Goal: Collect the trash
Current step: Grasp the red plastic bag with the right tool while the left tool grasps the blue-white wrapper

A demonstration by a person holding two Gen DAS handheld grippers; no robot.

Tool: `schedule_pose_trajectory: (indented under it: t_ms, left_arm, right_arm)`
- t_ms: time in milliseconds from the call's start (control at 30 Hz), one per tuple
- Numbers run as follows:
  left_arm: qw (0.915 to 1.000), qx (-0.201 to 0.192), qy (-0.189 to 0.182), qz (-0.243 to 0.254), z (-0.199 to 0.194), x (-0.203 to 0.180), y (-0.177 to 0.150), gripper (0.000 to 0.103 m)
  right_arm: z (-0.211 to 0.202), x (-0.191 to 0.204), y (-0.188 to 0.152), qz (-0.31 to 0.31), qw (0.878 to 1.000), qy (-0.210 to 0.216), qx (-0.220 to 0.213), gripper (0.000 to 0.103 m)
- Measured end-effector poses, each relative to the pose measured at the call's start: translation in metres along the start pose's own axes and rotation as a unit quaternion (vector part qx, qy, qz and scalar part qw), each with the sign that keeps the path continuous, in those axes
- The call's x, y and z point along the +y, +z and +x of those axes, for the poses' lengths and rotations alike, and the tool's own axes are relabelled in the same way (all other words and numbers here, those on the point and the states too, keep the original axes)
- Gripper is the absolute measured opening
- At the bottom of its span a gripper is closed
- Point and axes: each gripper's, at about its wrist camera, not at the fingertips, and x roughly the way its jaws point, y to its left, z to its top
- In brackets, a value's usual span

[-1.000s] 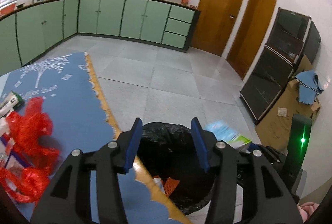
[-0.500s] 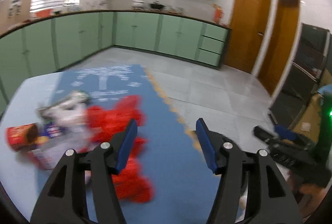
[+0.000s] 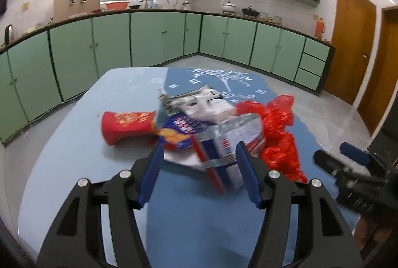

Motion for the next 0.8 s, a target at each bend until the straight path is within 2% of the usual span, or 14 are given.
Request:
schedule_pose_trajectory:
  t_ms: [167, 267, 367, 400, 533, 667, 800]
  left_arm:
    - [0.9999, 0.002, 0.002, -0.012, -0.001, 0.016, -0.005, 0.059]
    - [0.9999, 0.004, 0.002, -0.016, 0.001, 0.021, -0.006, 0.059]
    - [0.9997, 0.007, -0.001, -0.022, 0.002, 0.027, -0.009, 0.059]
    - [0.9997, 0.009, -0.003, -0.023, 0.003, 0.027, -0.009, 0.059]
    - [0.9995, 0.016, -0.014, -0.024, 0.009, 0.023, -0.01, 0.06]
    - [0.9989, 0.024, -0.033, -0.024, 0.018, 0.015, -0.009, 0.065]
    - [0.9981, 0.033, -0.047, -0.024, 0.029, 0.005, -0.008, 0.065]
  right_arm:
    - [0.02, 0.023, -0.006, -0.03, 0.999, 0.002, 0.017, 0.078]
    - [0.032, 0.025, -0.008, -0.027, 0.999, 0.003, 0.031, 0.069]
    - [0.043, 0.025, -0.01, -0.023, 0.998, 0.015, 0.054, 0.048]
    - [0.045, 0.025, -0.012, -0.021, 0.998, 0.022, 0.059, 0.038]
    - [0.045, 0.026, -0.017, -0.029, 0.997, 0.035, 0.068, 0.025]
    - [0.034, 0.019, -0.014, -0.021, 0.997, 0.041, 0.061, 0.022]
    - [0.016, 0.004, -0.011, -0.006, 0.998, 0.031, 0.05, 0.022]
